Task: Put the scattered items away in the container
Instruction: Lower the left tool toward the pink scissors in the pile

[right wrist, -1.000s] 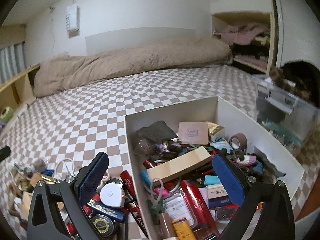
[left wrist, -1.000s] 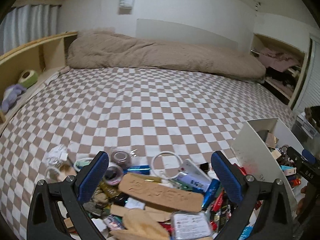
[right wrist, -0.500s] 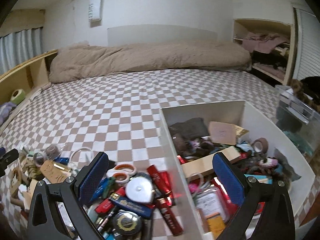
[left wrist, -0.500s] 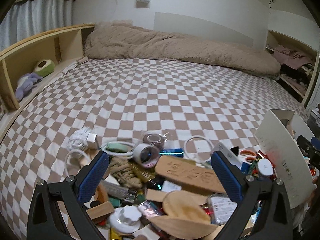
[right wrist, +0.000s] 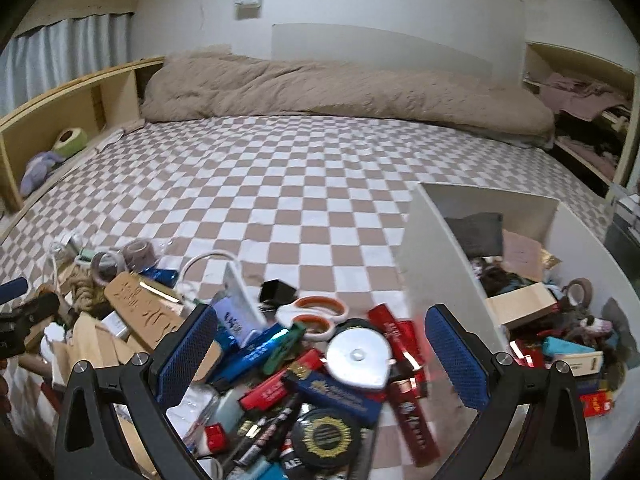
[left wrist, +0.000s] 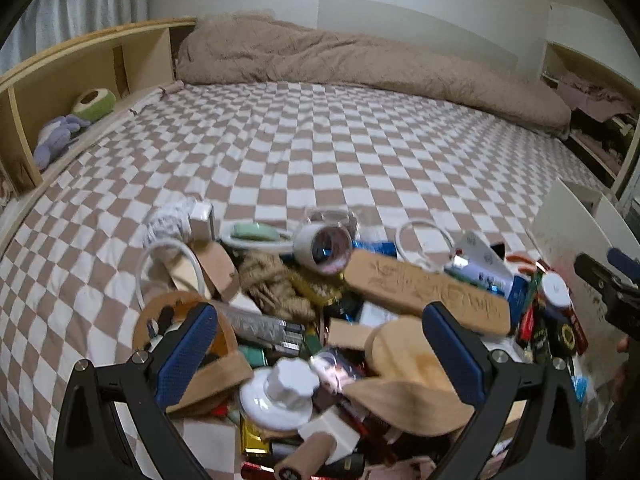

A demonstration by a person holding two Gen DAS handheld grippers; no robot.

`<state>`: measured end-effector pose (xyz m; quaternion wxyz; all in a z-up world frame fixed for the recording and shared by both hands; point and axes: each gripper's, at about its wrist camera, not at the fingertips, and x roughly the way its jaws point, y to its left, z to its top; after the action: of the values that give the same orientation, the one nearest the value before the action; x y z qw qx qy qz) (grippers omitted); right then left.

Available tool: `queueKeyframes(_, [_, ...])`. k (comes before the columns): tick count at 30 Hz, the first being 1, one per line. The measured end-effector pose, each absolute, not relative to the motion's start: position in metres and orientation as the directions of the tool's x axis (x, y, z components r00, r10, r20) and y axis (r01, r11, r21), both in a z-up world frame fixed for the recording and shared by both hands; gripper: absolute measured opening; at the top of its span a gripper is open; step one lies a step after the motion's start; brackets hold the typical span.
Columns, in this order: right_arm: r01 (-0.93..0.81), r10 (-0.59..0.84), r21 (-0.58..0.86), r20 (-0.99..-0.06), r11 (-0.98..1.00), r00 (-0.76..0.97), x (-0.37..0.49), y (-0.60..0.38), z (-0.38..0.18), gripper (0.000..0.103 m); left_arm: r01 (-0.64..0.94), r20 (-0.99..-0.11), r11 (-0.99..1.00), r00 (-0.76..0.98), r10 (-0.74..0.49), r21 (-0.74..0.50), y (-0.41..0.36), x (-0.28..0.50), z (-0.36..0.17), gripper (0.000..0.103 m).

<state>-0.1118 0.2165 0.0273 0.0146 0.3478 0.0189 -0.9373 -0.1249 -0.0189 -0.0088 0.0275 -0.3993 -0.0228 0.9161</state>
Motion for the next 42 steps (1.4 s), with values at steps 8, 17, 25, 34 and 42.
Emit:
queueKeyframes(8, [0.085, -0.068, 0.005, -0.646, -0.996, -0.760, -0.103, 0.207, 0.018, 0.103, -0.065, -0.767, -0.993, -0.631, 0.116, -0.096, -0.018, -0.115, -0.028, 0.103])
queueKeyframes(17, [0.134, -0.119, 0.018, -0.594, -0.991, -0.796, -0.069, 0.195, 0.012, 0.103, -0.075, -0.737, -0.992, -0.665, 0.125, -0.101, -0.018, -0.089, -0.034, 0.103])
queueKeyframes(25, [0.126, -0.146, 0.074, -0.568, -0.989, -0.810, -0.051, 0.200, 0.008, 0.103, -0.084, -0.681, -0.992, -0.722, 0.123, -0.091, -0.009, -0.059, -0.035, 0.103])
queueKeyframes(34, [0.119, -0.141, 0.076, -0.596, -0.990, -0.791, -0.030, 0.206, -0.009, 0.103, -0.139, -0.694, -0.987, -0.703, 0.154, -0.078, 0.008, -0.045, -0.047, 0.103])
queueKeyframes(42, [0.098, -0.122, 0.073, -0.592, -0.993, -0.797, -0.011, 0.208, -0.016, 0.103, -0.088, -0.712, -0.983, -0.680, 0.176, -0.158, 0.003, -0.029, -0.059, 0.103])
